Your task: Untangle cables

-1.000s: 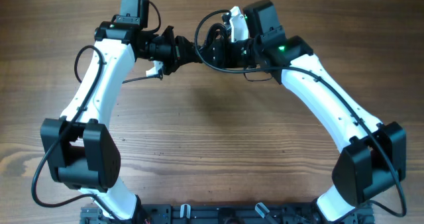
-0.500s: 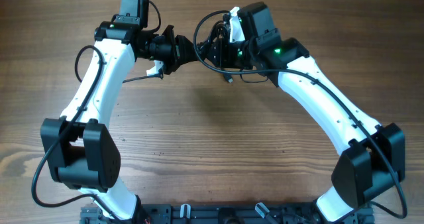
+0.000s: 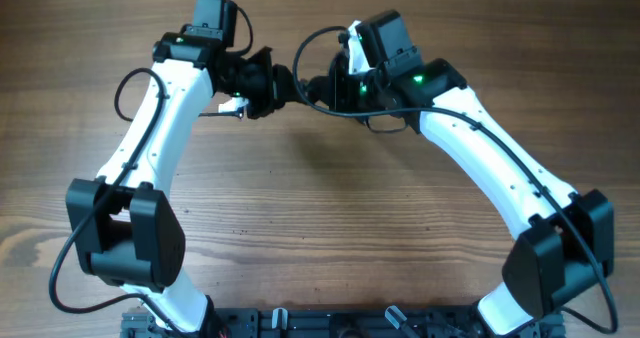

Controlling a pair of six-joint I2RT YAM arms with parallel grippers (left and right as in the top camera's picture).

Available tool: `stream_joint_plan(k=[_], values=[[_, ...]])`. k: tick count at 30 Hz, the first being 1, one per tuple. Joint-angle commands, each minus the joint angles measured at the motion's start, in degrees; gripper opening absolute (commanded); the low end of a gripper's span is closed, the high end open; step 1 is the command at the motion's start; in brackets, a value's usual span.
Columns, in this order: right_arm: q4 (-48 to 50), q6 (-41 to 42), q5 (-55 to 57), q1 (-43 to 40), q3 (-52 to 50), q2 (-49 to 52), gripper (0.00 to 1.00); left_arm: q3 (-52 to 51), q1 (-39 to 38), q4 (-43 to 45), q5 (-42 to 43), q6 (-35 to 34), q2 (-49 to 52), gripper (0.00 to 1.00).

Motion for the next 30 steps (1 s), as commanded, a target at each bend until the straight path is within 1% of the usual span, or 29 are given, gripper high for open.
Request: stream_joint_plan(k=[1,2,4,6,8,9,11,12,16,18,20,21,24,26,28,30], values=[[-7.02,-5.22,2.36,-1.77,1.01,-6.95,0.04,0.48,1.44,-4.66,-22.69,17.16,-1.38,0.04],[-9.46,-6.80,2.34,-1.77,1.01,-7.58,0.04,0.48,1.44,-5.73,-25.57,19.43,-1.38,0.04],[-14.64,-11.96,2.12,-1.81,1.01,-8.31,0.04,0.48,1.42,-6.86,-31.61,28.48,-1.38,0.04],[-17.92,-17.27,1.99,-1.90,1.01,-8.15,0.04,0.48,1.38,-6.86,-34.71,38.16,-1.38,0.04],[-19.50,-20.98,1.79,-2.69,1.05,-8.17,0.04,0.48,1.38,-7.10,-37.92,43.76,-1.38,0.04],[-20.20,-22.80,0.76,-3.50,1.36,-8.17,0.04,0.48,1.38,-7.67,-39.50,45.13,-1.38,0.04],[-21.90,-27.06,-3.32,-5.84,2.36,-8.20,0.04,0.48,1.38,-8.94,-41.97,46.53,-1.38,0.04],[-22.23,-27.93,-4.57,-7.13,2.67,-8.20,0.04,0.48,1.38,-9.40,-42.73,46.51,-1.38,0.04],[-20.68,-28.41,-13.81,-13.33,2.95,-8.24,0.04,0.48,1.38,-10.27,-43.82,46.51,-1.38,0.04],[-18.99,-26.12,-18.51,-16.57,2.99,-8.24,0.04,0.48,1.38,-10.21,-44.22,46.51,-1.38,0.04],[-15.39,-18.97,-23.19,-19.91,2.99,-8.24,0.04,0.48,1.38,-10.12,-44.44,46.51,-1.38,0.04],[-13.84,-16.11,-24.06,-20.28,2.97,-8.22,0.04,0.48,1.38,-10.03,-44.44,46.51,-1.38,0.04],[-11.06,-10.40,-23.34,-19.30,2.97,-8.13,0.04,0.48,1.38,-9.51,-44.44,46.51,-1.38,0.04],[-11.65,-6.91,-17.22,-17.68,2.95,-8.13,0.04,0.48,1.20,-9.29,-44.44,46.51,-1.38,0.04],[-11.58,-5.79,-13.92,-15.41,2.75,-8.09,0.04,0.48,0.57,-9.18,-44.17,46.49,-1.38,0.04],[-11.39,-5.49,-11.30,-13.22,2.75,-8.07,0.08,0.48,-0.22,-8.31,-40.35,46.23,-1.38,0.04]])
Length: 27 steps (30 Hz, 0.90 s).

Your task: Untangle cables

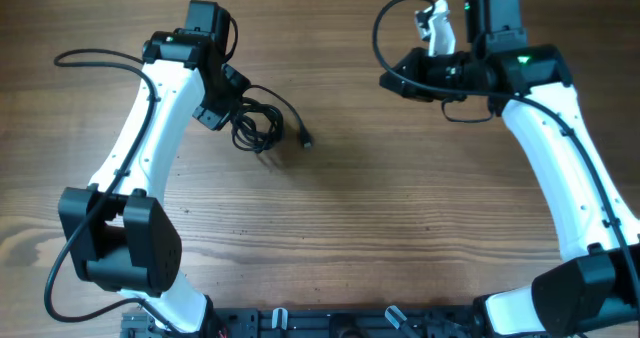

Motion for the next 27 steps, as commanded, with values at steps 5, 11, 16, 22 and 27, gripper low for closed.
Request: stream_joint_plan(k=[5,11,16,22,27], values=[[1.05,3.02,4.74,4.11,0.83,-0.79,0.22,-0.11,1.03,3.50,21.97,-20.13,0.00,0.04],[3.28,1.11,3.28,7.41,0.83,-0.79,0.26,-0.11,2.36,8.61,43.52,-47.45,0.00,0.04],[6.67,6.23,12.76,12.98,0.83,-0.20,0.27,-0.11,2.43,8.87,53.72,-55.71,0.00,0.04],[6.80,11.50,20.85,15.58,0.83,2.86,0.28,-0.11,2.43,9.62,56.98,-61.88,0.00,0.04],[8.98,13.70,19.93,15.76,0.83,5.33,0.41,-0.11,2.40,10.78,56.94,-62.82,0.00,0.04]])
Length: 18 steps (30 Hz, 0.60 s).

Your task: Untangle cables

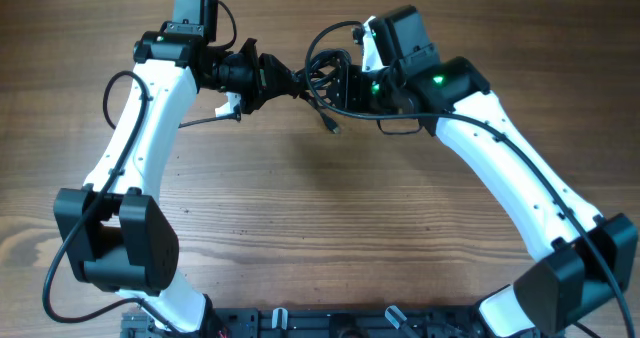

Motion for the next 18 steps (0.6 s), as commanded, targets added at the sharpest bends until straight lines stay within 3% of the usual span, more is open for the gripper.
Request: stream_joint_plan(k=[1,6,12,14,17,18], values=[[2.43,2.73,1.05,0.52,0.83,1.66,0.42,-0.02,0.11,0.15,3.30,-3.28,0.00,0.04],[5.75,7.76,1.55,2.14,0.83,3.39,0.46,-0.02,0.09,0.17,3.30,-3.28,0.00,0.04],[10.36,11.85,4.02,3.23,0.83,8.76,0.39,-0.02,0.09,0.37,3.32,-3.23,0.00,0.04],[11.26,12.35,6.54,3.21,0.83,9.53,0.33,-0.02,0.09,0.37,3.32,-3.23,0.00,0.04],[11.06,9.75,7.23,2.60,0.85,9.51,0.10,-0.02,0.09,0.37,3.21,-3.21,0.00,0.04],[10.75,8.39,6.51,2.51,0.85,9.51,0.08,-0.02,0.09,0.37,2.71,-3.10,0.00,0.04]])
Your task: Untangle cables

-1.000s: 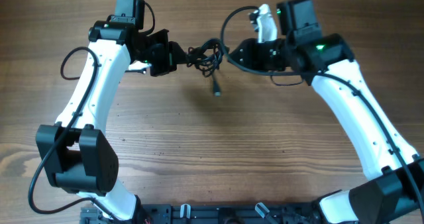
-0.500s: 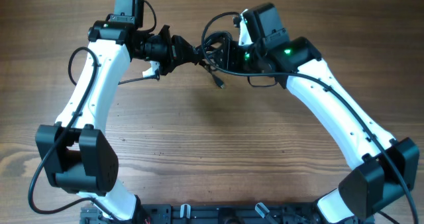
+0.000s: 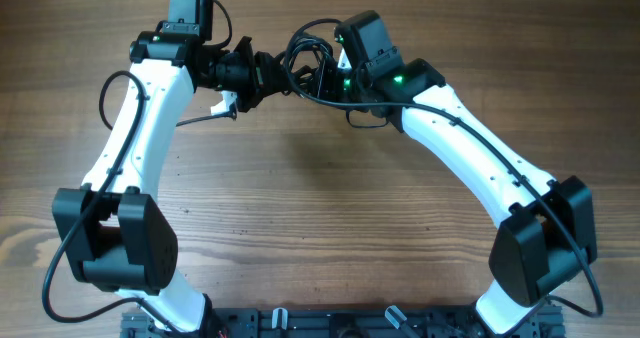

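A bundle of black cable loops [image 3: 303, 66] hangs off the table at the far middle, between my two grippers. From the left, my left gripper [image 3: 278, 75] points right into the bundle and looks shut on it. My right gripper [image 3: 318, 80] reaches in from the right, its jaws buried in the loops and apparently shut on them. One loop arches up over the right wrist [image 3: 312, 26]. How the strands cross inside the bundle is too small to tell.
A thin dark wire [image 3: 195, 122] trails left under the left arm. A black rack [image 3: 320, 323] runs along the near edge. Bare wooden table [image 3: 320, 198] fills the middle and both sides.
Both grippers and the cable bundle have shifted a little left and farther back. The loose end that hung below the bundle no longer shows.
First both grippers met at the far middle. Then they were wide apart, the black cable lying coiled on the table by the left gripper. Later they were together again with the bundle lifted between them, and now they hold it slightly further left.
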Controlling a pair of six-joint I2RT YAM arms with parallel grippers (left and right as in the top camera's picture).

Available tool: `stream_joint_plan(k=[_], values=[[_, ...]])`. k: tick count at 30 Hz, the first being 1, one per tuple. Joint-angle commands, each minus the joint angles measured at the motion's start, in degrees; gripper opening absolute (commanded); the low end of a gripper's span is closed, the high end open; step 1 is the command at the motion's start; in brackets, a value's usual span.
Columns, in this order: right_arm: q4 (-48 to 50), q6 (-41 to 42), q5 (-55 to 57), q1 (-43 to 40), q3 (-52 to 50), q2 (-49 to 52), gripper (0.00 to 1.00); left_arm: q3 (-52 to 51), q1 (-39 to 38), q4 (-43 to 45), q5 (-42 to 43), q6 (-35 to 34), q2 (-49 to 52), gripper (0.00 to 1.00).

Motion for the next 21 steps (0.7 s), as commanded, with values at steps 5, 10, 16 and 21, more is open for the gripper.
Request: stream_joint_plan(k=[5,10,16,21], values=[[-5.07,-11.78,-1.38,-2.14,0.96,-0.20,0.04,-0.02,-0.66,-1.29,-8.22,2.67,-0.07,0.04],[-13.20,-18.47,-6.84,-6.47,0.96,-8.24,0.04,-0.02,-0.66,-8.70,-34.45,20.41,-0.07,0.04],[-13.97,-18.45,-12.98,-11.45,0.96,-14.88,0.04,-0.02,-1.07,-10.95,-35.85,50.23,-0.07,0.04],[-14.29,-17.16,-12.94,-11.41,0.94,-14.64,0.07,-0.02,-4.37,-11.21,-28.55,51.25,-0.07,0.04]])
